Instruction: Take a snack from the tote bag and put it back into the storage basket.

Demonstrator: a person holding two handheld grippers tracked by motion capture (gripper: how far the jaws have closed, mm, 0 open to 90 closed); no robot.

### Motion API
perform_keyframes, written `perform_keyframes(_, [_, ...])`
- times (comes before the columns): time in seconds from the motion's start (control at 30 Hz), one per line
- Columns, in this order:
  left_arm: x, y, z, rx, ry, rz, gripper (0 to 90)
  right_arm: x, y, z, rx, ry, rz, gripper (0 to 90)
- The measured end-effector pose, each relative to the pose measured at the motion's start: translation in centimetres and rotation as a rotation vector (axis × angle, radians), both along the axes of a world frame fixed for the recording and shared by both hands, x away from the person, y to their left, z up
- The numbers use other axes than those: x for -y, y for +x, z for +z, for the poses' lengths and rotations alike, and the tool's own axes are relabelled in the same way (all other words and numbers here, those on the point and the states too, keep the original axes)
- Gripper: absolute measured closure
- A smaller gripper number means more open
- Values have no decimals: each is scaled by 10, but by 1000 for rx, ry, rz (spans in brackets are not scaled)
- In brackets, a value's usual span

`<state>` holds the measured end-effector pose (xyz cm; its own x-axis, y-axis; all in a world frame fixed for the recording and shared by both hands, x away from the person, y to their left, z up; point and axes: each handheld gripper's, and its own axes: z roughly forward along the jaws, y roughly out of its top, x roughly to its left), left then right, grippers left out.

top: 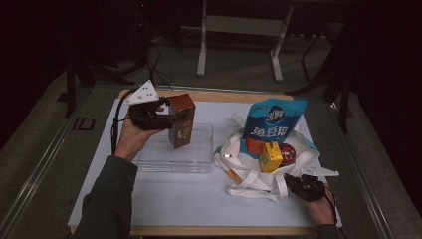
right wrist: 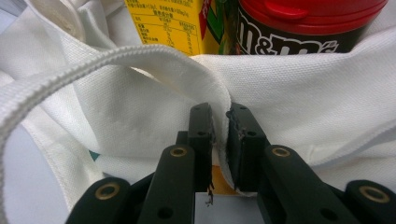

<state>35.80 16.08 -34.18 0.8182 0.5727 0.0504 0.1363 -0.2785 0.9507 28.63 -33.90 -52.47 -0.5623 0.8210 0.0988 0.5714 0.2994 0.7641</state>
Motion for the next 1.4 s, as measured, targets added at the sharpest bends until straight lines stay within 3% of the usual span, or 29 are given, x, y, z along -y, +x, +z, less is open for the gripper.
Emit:
perform_keyframes(0.3, [-7, 1, -2, -20, 45, -3, 427, 0, 0, 0, -2, 1, -1, 801])
perform_keyframes(1.0, [-5, 6, -17, -96, 224, -47, 427, 0, 0, 0, -2, 2, -2, 800])
perform_keyframes(1.2, [1, 8, -24, -124, 294, -64, 427, 0, 0, 0, 0, -1, -1, 800])
perform_keyframes(1.4, [12, 11, -36, -170, 378, -118, 427, 0, 0, 0, -1, 0, -2, 800])
